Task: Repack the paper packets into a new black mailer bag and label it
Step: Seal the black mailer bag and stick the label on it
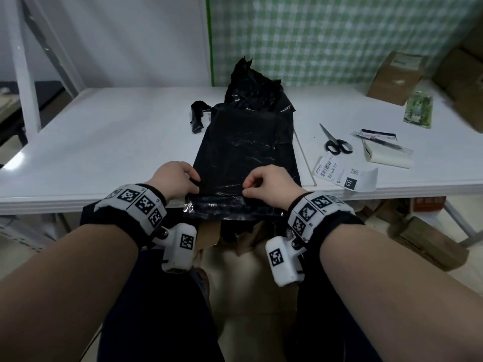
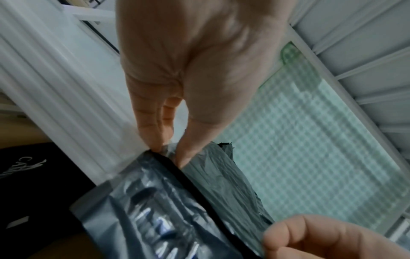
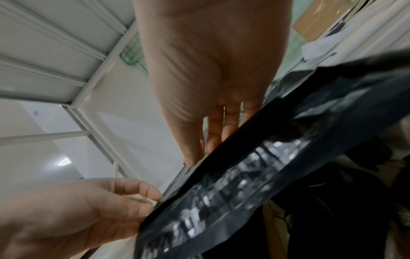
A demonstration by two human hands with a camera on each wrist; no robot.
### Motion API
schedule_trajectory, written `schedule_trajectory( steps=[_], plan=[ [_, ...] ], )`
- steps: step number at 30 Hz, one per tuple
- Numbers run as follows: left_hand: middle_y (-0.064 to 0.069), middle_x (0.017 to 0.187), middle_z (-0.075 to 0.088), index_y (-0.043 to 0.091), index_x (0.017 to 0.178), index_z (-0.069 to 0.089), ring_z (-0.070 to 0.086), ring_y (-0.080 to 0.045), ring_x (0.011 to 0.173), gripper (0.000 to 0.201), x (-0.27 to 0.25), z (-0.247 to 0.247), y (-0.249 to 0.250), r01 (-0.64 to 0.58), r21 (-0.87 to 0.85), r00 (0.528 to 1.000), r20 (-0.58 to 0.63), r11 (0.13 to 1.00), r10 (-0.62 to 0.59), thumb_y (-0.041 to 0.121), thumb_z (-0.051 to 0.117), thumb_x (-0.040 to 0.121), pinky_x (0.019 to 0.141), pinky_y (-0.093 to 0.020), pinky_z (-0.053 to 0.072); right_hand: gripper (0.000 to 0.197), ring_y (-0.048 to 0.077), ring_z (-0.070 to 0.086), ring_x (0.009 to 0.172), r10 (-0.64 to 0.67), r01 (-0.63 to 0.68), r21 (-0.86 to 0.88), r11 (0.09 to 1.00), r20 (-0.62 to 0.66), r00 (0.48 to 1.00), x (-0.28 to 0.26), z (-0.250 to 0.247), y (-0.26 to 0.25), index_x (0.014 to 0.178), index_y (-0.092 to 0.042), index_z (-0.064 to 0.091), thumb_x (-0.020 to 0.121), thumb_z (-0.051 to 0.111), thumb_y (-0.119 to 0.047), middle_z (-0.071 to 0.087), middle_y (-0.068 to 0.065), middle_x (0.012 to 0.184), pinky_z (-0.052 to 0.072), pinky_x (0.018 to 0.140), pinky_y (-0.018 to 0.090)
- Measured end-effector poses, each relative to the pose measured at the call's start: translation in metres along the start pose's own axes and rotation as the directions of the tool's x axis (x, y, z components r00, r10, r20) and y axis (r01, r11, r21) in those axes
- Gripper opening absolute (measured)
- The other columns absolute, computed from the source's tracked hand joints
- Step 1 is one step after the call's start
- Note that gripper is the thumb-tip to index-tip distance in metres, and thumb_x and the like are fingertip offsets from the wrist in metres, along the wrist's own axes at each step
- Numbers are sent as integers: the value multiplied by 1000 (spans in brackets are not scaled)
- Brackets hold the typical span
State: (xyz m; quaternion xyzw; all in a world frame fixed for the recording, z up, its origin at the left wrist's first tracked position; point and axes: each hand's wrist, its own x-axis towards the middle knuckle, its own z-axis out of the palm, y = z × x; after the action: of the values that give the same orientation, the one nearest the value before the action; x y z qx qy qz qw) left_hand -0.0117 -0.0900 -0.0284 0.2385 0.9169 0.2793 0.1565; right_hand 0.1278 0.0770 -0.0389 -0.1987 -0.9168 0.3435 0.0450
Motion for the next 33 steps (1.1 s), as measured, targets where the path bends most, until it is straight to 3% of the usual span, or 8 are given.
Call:
schedule_trajectory(
  steps=[3,6,9,13,19,23,26,33],
  plan=[
    [-5,75,55,17,72,62,53,-22,71,21,-1,-2,-4,73,-110,997,28,991,-70,-3,68,74,69,-31,48,10,5,58,77,-51,50,42,998,22,998,3,11,-19,85,-22,72,76,76,-25,63,-11,79,44,75,17],
    [-7,70,54,13,80,64,54,-26,65,19,-3,0,-8,118,-135,991,74,984,-109,-5,64,77,70,-36,54,13,5,57,74,-91,88,61,994,47,995,6,23,-37,89,-21,73,76,75,-24,63,-11,80,47,75,18],
    [-4,67,51,12,87,66,51,-19,55,23,-5,4,-12,100,-224,994,53,969,-91,-9,63,76,58,-27,49,12,4,56,71,-124,120,70,990,63,990,8,35,-49,89,-22,72,77,74,-22,63,-10,80,50,75,21],
    [1,71,48,16,85,67,48,-13,64,28,-6,2,-23,44,-284,999,7,958,-44,-8,65,72,60,-20,41,13,5,57,73,-126,124,46,991,64,990,10,50,-57,89,-24,72,76,74,-20,62,-12,78,53,78,27],
    [-3,83,48,16,83,62,52,-11,67,32,-8,-5,-32,100,-505,988,153,857,-25,-15,58,78,47,-9,49,20,8,59,84,-104,103,15,995,38,994,12,67,-64,96,-26,71,77,73,-25,60,-13,81,51,81,29],
    [-3,87,48,10,95,62,53,-11,72,34,-7,-6,-35,109,-519,983,181,848,-16,-18,53,78,49,-9,50,23,10,61,86,-100,100,-13,995,49,994,15,72,-68,100,-27,71,77,72,-28,60,-13,82,50,79,27],
    [-4,89,48,10,98,62,53,-11,71,37,-6,-8,-37,102,-515,981,193,851,-1,-19,51,78,47,-8,47,16,12,62,86,-96,97,-26,995,48,994,18,74,-71,92,-26,71,76,73,-27,60,-12,80,50,77,27],
    [-10,98,48,16,88,63,52,-12,75,41,-3,-9,-43,94,-510,974,223,855,26,-21,49,76,50,-9,49,7,14,62,84,-101,105,-49,993,79,992,21,76,-75,73,-26,64,77,69,-22,59,-12,75,52,83,36]
  ],
)
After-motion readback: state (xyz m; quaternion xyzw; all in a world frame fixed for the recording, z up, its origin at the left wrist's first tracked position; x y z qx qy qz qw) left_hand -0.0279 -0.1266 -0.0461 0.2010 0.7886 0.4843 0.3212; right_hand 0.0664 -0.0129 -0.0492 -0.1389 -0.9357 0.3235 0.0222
